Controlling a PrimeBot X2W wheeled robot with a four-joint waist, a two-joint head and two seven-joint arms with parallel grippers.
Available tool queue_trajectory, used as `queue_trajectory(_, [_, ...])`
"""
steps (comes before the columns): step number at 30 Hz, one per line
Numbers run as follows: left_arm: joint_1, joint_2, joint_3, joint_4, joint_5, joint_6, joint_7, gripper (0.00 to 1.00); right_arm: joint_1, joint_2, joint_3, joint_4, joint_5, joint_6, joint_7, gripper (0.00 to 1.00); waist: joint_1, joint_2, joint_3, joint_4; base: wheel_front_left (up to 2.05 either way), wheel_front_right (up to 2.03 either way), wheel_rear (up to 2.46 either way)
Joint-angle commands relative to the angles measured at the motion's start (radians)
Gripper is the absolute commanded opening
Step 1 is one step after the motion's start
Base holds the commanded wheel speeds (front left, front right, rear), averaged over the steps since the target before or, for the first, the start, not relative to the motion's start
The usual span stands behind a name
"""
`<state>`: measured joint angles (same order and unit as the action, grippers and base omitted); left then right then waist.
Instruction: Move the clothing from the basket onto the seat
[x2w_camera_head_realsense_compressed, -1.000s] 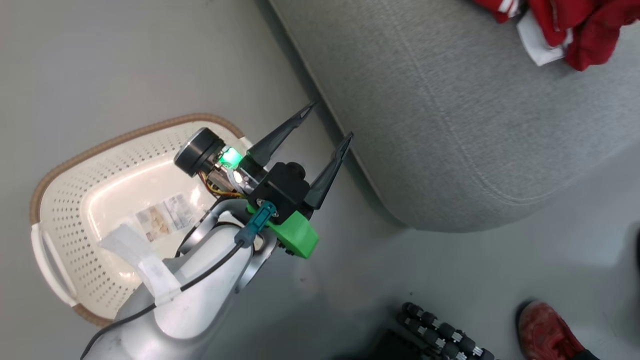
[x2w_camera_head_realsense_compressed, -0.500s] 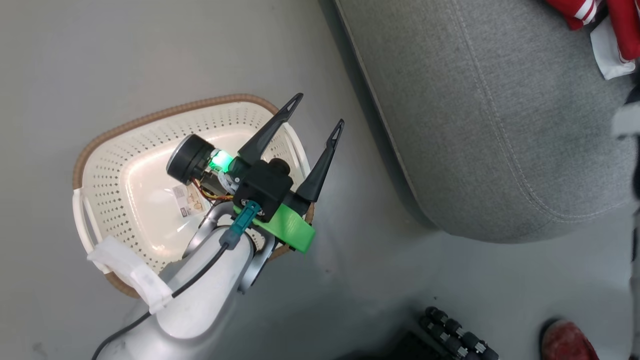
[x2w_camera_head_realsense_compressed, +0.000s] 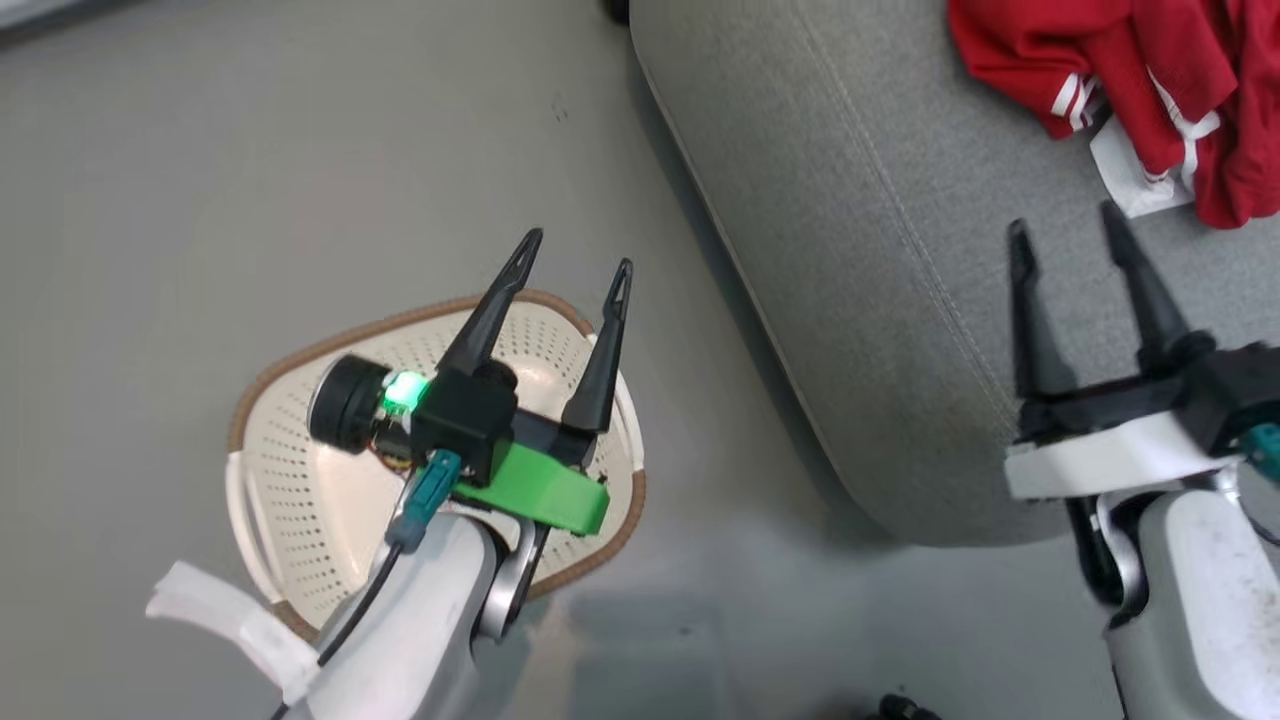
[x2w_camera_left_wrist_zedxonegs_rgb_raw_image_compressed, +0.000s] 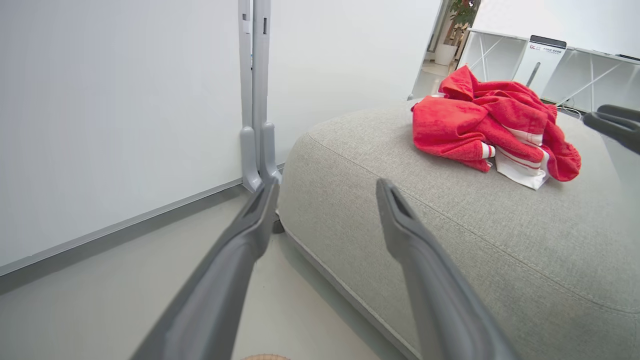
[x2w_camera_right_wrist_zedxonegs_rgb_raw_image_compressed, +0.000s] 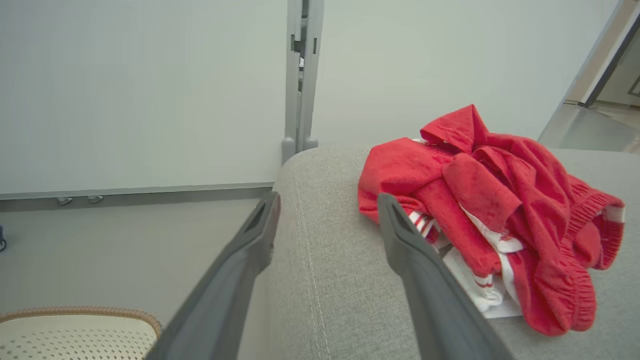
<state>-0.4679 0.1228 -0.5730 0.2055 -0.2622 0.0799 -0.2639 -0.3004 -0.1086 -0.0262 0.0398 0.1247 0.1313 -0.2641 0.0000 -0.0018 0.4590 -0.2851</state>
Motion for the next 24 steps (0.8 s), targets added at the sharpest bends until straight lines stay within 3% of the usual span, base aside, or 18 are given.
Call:
queue_trajectory(1, [0.041,-0.006,0.022,-0.012,-0.003,0.011,0.000,1.00,0.030,-0.014,0.023,-0.018,0.009,-0.001,0.000,1.00,0.0000,0.0018,-0.098,0.070,0.00,0.00,0.00])
queue_trajectory(5, [0.101,-0.029,0.094,-0.049,-0.008,0.017,0.000,1.00,0.072,-0.023,0.063,-0.032,0.017,-0.001,0.000,1.00,0.0000,0.0018,-0.148,0.139,0.00,0.00,0.00])
queue_trajectory(13, [0.237,-0.061,0.244,-0.129,-0.002,-0.039,0.000,1.00,0.160,-0.025,0.091,-0.013,0.028,-0.001,0.000,1.00,0.0000,0.0018,-0.252,0.268,0.00,0.00,0.00])
queue_trajectory(24, [0.470,-0.071,0.409,-0.174,0.034,-0.087,-0.001,1.00,0.276,-0.011,0.114,0.016,0.018,-0.001,0.000,1.00,0.0000,0.0018,-0.417,0.315,0.00,0.00,0.00])
